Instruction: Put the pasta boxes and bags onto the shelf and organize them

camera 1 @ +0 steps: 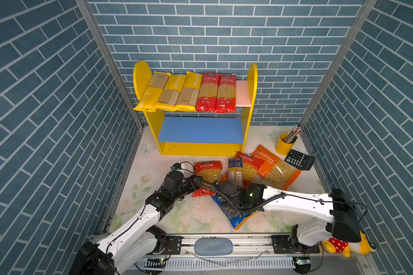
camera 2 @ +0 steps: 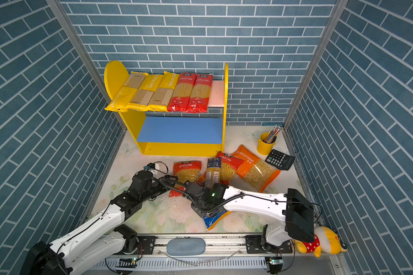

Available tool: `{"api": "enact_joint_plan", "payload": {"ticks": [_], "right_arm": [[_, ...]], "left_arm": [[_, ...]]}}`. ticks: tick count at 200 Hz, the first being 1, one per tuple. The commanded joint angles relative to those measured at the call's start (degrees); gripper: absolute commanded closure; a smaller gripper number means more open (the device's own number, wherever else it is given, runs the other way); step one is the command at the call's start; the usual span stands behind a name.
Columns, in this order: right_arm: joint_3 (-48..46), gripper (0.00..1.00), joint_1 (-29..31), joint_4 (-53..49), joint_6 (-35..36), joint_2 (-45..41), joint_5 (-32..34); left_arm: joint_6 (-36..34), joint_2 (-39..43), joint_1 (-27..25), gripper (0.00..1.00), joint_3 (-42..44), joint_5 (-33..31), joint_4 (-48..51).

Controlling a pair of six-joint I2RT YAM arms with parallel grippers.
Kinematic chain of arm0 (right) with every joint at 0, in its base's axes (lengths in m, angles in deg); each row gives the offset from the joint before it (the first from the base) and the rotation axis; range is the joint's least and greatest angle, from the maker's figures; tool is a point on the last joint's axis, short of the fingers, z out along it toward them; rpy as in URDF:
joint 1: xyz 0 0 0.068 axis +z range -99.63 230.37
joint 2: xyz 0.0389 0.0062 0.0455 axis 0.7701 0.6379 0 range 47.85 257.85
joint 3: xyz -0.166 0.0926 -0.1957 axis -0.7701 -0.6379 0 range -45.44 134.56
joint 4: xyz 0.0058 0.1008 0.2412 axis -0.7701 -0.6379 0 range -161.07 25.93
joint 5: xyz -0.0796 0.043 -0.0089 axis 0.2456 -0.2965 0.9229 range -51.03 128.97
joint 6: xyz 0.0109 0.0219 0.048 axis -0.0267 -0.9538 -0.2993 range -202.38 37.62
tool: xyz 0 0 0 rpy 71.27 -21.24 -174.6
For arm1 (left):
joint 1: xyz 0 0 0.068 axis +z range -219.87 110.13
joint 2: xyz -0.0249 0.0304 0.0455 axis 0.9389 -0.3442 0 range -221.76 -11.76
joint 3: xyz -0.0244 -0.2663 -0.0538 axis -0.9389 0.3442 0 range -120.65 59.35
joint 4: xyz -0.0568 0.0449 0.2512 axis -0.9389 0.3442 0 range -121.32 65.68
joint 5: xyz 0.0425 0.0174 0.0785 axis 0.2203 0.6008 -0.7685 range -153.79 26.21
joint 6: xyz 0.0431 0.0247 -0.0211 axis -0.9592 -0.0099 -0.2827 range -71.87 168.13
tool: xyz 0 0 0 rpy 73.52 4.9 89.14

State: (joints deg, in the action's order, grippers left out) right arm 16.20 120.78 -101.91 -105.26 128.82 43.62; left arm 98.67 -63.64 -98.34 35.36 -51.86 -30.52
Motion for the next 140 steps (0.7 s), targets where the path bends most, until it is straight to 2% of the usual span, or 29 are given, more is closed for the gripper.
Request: {"api": "enact_joint_plan", "payload": {"ticks": [1, 21, 40, 53, 71, 91, 118, 140], "right_arm": [[-5.67, 0.55, -8.11, 6.44, -5.99, -8.63, -14.29], [-10.28, 0.54, -15.75, 8.05, -11.22, -13.70, -15.91], [-14.71, 0.54, -24.63, 8.15, -16.33, -14.37, -19.12], [-18.91, 0.52, -28.74, 12.19, -19.18, -14.66, -22.79], [-23.01, 0.46, -30.64, 18.01, -22.21, -15.33, -25.16], [-24.82, 0.39, -32.18, 21.22, -22.92, -13.72, -26.03], [-26.38, 0.39, -33.58, 29.21, -24.01, -9.52, -29.21], [-26.15, 0.40, -33.50, 36.44, -25.47, -5.40, -32.90]], "left_arm": [[-0.91, -0.96, -0.13, 0.27, -2.31, 2.18, -0.67], [-1.24, -2.80, -3.49, 0.22, -4.79, 2.50, -1.31], [-1.08, -6.41, -8.63, 0.20, -7.32, 1.76, -3.36], [-1.41, -10.12, -12.18, 0.20, -9.02, 1.23, -5.63], [-1.83, -16.13, -15.08, 0.22, -11.46, 0.91, -8.01], [-0.60, -22.18, -15.57, 0.25, -11.71, 1.00, -12.59], [0.49, -28.19, -15.74, 0.29, -12.39, 2.70, -16.37], [0.65, -29.60, -15.83, 0.30, -12.90, 3.09, -16.67]]}}
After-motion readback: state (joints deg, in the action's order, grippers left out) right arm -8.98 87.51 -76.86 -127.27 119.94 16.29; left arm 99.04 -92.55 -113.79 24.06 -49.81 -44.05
